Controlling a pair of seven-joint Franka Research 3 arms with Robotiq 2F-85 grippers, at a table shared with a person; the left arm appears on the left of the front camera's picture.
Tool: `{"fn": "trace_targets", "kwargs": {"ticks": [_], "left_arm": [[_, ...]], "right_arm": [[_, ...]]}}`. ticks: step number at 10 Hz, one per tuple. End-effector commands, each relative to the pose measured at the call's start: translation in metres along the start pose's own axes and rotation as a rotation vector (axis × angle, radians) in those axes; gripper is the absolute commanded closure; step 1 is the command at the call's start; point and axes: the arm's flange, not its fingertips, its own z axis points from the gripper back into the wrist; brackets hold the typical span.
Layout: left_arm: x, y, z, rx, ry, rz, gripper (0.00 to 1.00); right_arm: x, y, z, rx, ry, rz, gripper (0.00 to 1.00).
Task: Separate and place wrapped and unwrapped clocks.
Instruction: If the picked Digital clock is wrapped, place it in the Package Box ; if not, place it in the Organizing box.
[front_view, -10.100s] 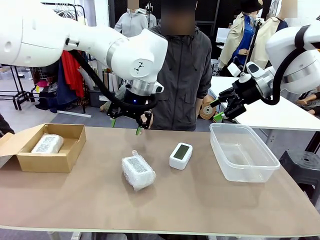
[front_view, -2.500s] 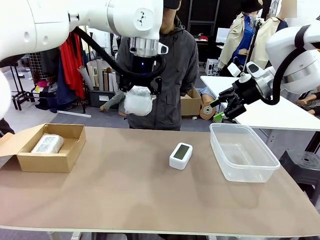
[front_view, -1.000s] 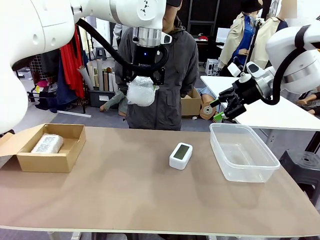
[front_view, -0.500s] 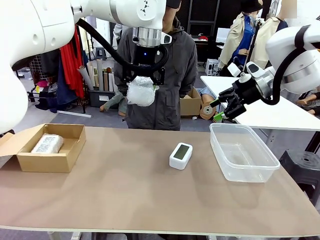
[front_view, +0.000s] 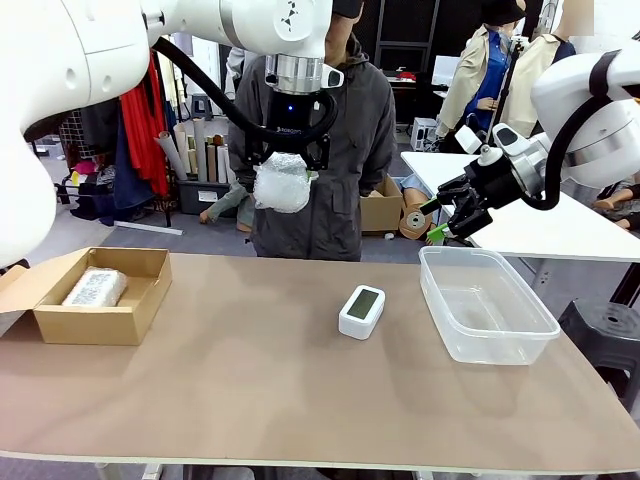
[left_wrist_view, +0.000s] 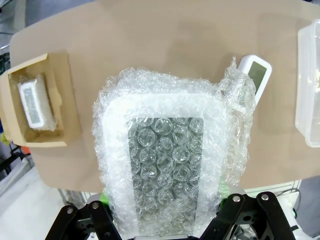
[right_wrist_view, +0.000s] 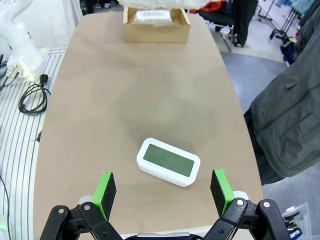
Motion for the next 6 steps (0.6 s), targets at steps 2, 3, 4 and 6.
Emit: {"fn": "trace_targets", "kwargs": {"ticks": [2, 3, 4, 6], "left_arm": [[-0.003, 0.003, 0.003, -0.006, 0.010, 0.000, 1.00], [0.000, 0.000, 0.000, 0.000, 0.000, 0.000, 1.00], [-0.010, 0.001, 0.004, -0.025, 0.051, -0.053, 1.00], [-0.033, 0.018, 0.027, -0.073, 0.065, -0.151, 1.00]], "right_arm": [[0.001, 0.000, 0.001, -0.007, 0.004, 0.007, 0.00], [0.001, 0.000, 0.001, -0.007, 0.004, 0.007, 0.00], [0.001, 0.000, 0.001, -0.007, 0.004, 0.007, 0.00], [0.001, 0.000, 0.001, -0.007, 0.004, 0.007, 0.00]]}}
